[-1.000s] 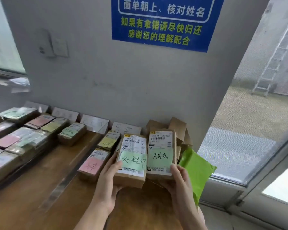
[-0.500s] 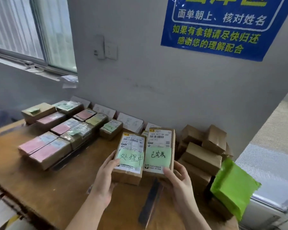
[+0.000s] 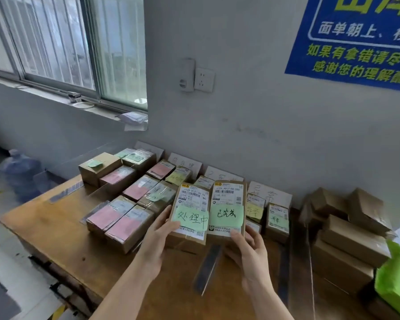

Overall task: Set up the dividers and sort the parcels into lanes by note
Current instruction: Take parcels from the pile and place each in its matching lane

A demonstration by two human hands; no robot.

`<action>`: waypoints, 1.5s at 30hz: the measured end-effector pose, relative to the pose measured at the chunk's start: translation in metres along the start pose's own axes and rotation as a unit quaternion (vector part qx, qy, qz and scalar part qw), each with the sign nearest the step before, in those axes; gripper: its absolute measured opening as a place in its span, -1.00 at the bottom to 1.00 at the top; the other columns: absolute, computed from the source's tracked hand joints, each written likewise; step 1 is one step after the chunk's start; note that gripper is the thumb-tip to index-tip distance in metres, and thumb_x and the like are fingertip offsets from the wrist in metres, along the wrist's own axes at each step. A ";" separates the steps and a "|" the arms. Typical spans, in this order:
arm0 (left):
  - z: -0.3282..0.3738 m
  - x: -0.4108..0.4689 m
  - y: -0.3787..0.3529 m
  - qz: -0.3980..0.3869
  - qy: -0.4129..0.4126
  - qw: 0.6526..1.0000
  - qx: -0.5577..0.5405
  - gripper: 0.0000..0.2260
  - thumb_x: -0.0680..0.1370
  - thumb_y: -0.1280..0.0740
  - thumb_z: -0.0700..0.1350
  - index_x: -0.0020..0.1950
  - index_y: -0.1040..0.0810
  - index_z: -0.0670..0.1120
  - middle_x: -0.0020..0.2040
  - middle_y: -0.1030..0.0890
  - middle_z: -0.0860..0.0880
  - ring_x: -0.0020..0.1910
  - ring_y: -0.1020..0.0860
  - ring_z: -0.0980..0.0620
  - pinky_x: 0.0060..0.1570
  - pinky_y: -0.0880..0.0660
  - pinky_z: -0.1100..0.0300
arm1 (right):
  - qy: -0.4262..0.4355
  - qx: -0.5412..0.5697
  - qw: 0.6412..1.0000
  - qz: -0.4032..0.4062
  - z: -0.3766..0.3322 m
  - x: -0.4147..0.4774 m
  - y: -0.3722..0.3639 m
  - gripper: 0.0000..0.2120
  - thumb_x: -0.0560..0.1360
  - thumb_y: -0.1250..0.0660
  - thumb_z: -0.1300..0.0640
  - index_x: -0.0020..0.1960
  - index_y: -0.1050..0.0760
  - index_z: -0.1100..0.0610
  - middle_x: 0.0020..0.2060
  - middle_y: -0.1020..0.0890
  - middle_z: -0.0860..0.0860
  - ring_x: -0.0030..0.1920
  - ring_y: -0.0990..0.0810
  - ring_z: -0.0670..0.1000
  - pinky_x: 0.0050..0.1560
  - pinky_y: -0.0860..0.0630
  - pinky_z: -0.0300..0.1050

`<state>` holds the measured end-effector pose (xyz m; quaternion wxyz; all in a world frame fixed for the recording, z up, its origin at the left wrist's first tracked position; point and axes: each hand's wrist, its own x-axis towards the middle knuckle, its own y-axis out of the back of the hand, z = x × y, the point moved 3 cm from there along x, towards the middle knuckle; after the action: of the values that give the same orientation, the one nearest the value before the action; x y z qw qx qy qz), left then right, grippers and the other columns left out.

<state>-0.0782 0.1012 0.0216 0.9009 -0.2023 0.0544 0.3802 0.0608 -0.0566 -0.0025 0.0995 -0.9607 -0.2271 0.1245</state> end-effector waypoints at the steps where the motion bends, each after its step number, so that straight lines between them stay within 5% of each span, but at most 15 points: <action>1: 0.004 0.005 0.008 0.000 0.002 1.000 -0.001 -0.58 0.53 -0.34 -0.21 0.34 -0.46 0.12 0.02 -0.71 -0.07 0.10 -0.63 -0.13 0.28 -0.44 -0.14 | -0.005 -0.003 1.000 0.008 0.003 0.002 -0.009 -0.49 0.41 -0.51 0.18 0.31 -0.42 0.08 0.05 -0.69 0.10 0.09 -0.66 0.11 0.21 -0.55 0.20; 5: 0.011 0.027 0.031 0.009 0.018 1.000 -0.013 -0.53 0.48 -0.40 -0.20 0.34 -0.44 0.12 0.00 -0.71 -0.10 0.06 -0.64 -0.13 0.15 -0.52 -0.08 | -0.021 -0.011 0.999 0.031 0.012 0.021 -0.039 -0.59 0.46 -0.48 0.17 0.24 -0.42 0.08 0.09 -0.62 0.11 0.09 -0.63 0.10 0.18 -0.57 0.15; 16: 0.022 0.125 0.041 -0.020 0.036 0.998 -0.038 -0.55 0.43 -0.42 -0.26 0.25 -0.51 0.09 0.00 -0.70 -0.17 -0.14 -0.70 -0.10 -0.28 -0.60 0.14 | -0.079 -0.016 0.981 0.177 0.059 0.148 -0.076 -0.40 0.51 -0.40 -0.02 0.46 -0.25 0.06 0.23 -0.53 0.16 0.22 -0.54 0.20 0.26 -0.49 0.24; 35: 0.018 0.239 0.057 -0.056 0.089 0.994 -0.020 -0.38 0.25 -0.53 -0.22 0.29 -0.52 0.07 0.04 -0.69 -0.14 -0.02 -0.66 -0.14 -0.17 -0.57 0.10 | -0.147 -0.124 0.939 0.287 0.114 0.273 -0.069 -0.47 0.62 -0.20 -0.09 0.52 -0.21 0.06 0.39 -0.40 0.20 0.35 -0.42 0.27 0.31 -0.44 0.27; 45: 0.015 0.269 0.066 -0.086 0.122 0.989 -0.021 -0.47 0.31 -0.47 -0.24 0.25 -0.53 0.08 0.05 -0.69 -0.15 0.01 -0.64 -0.17 -0.11 -0.55 0.05 | -0.136 -0.288 0.889 0.327 0.122 0.289 -0.066 -0.57 0.61 -0.24 -0.01 0.42 -0.35 0.14 0.08 -0.59 0.19 -0.02 -0.61 0.20 -0.01 -0.61 0.14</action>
<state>0.0642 0.3271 -0.0539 0.9123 -0.2703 0.1379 0.2751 0.2488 0.1509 -0.1584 -0.2603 -0.9406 0.0629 0.2088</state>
